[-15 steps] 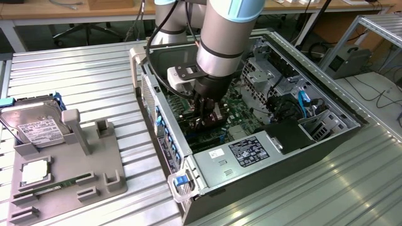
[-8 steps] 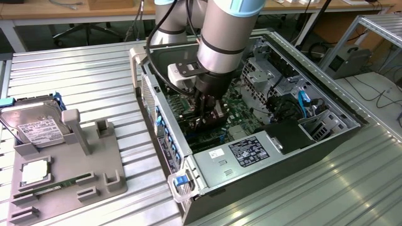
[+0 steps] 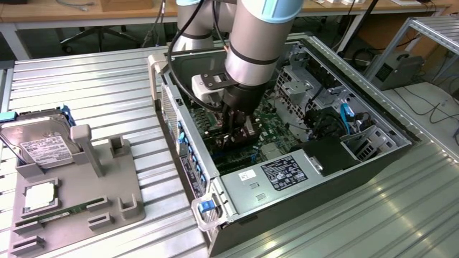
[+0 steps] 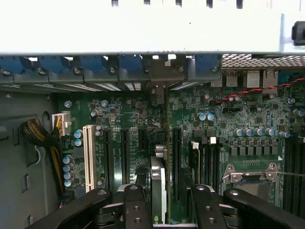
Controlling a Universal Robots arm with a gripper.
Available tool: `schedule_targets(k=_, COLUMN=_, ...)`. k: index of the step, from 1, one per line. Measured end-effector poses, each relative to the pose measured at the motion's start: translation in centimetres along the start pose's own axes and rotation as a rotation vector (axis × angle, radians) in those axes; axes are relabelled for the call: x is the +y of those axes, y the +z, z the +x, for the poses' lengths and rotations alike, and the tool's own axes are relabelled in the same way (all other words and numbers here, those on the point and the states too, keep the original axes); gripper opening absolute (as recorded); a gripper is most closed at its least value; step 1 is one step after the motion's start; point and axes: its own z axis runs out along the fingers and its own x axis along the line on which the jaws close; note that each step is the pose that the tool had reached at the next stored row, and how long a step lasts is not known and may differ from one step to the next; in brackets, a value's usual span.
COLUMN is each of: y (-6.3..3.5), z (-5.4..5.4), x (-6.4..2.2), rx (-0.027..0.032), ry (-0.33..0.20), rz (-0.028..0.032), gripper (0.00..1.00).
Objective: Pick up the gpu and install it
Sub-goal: 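Insert the gpu into the slot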
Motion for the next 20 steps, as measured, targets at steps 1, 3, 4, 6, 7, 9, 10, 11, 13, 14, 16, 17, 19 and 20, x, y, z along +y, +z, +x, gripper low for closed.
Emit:
schedule_targets(k=1, y=0.02, z=-0.03, x=0.0, rx=-0.0002, ry=0.0, rz=0.0001, gripper=0.4)
schedule_targets(k=3, y=0.05, z=-0.11, x=-0.03, rx=-0.0002, ry=0.0, rz=0.0001, gripper=0.4)
schedule_targets(k=4, y=0.06, z=-0.11, x=-0.08, rx=-0.0002, ry=0.0, rz=0.0, gripper=0.4)
schedule_targets(k=6, y=0.06, z=-0.12, x=-0.11, rx=-0.0001, ry=0.0, rz=0.0, gripper=0.4)
schedule_targets(k=7, y=0.06, z=-0.12, x=-0.12, rx=-0.0001, ry=0.0, rz=0.0, gripper=0.4)
schedule_targets(k=9, y=0.06, z=-0.12, x=-0.12, rx=-0.0001, ry=0.0, rz=0.0001, gripper=0.4)
schedule_targets(k=10, y=0.06, z=-0.12, x=-0.12, rx=-0.0001, ry=0.0, rz=0.0, gripper=0.4)
schedule_targets(k=11, y=0.06, z=-0.12, x=-0.12, rx=-0.0001, ry=0.0, rz=0.0001, gripper=0.4)
schedule_targets(k=13, y=0.06, z=-0.12, x=-0.12, rx=-0.0001, ry=0.0, rz=0.0, gripper=0.4)
schedule_targets(k=14, y=0.06, z=-0.12, x=-0.12, rx=-0.0001, ry=0.0, rz=0.0, gripper=0.4)
schedule_targets(k=16, y=0.06, z=-0.12, x=-0.12, rx=-0.0001, ry=0.0, rz=0.0001, gripper=0.38)
schedule_targets(k=17, y=0.06, z=-0.12, x=-0.12, rx=0.0, ry=0.0, rz=0.0001, gripper=0.32)
schedule_targets(k=19, y=0.06, z=-0.12, x=-0.12, rx=0.0, ry=0.0, rz=0.0, gripper=0.26)
schedule_targets(k=20, y=0.06, z=-0.12, x=-0.12, rx=-0.0001, ry=0.0, rz=0.0, gripper=0.26)
